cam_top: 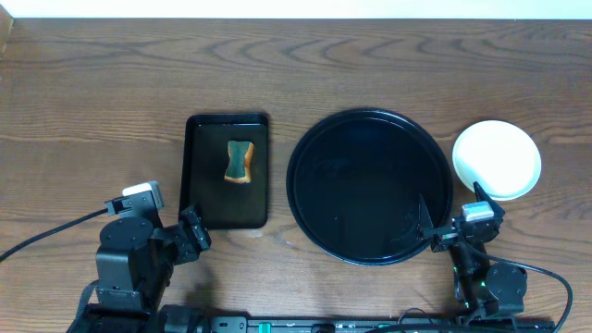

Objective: Clean dirty plates on tray and stack at the side

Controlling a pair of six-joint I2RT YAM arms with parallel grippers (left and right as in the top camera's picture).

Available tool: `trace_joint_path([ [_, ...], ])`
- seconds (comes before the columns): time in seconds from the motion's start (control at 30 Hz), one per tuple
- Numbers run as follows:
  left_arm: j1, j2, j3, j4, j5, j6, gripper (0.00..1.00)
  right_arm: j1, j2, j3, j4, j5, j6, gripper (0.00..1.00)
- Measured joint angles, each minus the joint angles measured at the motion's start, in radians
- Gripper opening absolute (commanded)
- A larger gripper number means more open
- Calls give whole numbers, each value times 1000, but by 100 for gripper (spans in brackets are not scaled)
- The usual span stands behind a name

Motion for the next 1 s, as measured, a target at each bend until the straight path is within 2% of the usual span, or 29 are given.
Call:
trace_joint_path([
  [0.8, 3, -5, -3, -21, 0, 6, 85, 0, 0, 0, 0, 0, 0, 99],
  [1.0, 75, -134, -164, 146, 0, 23, 85, 0, 0, 0, 0, 0, 0, 99],
])
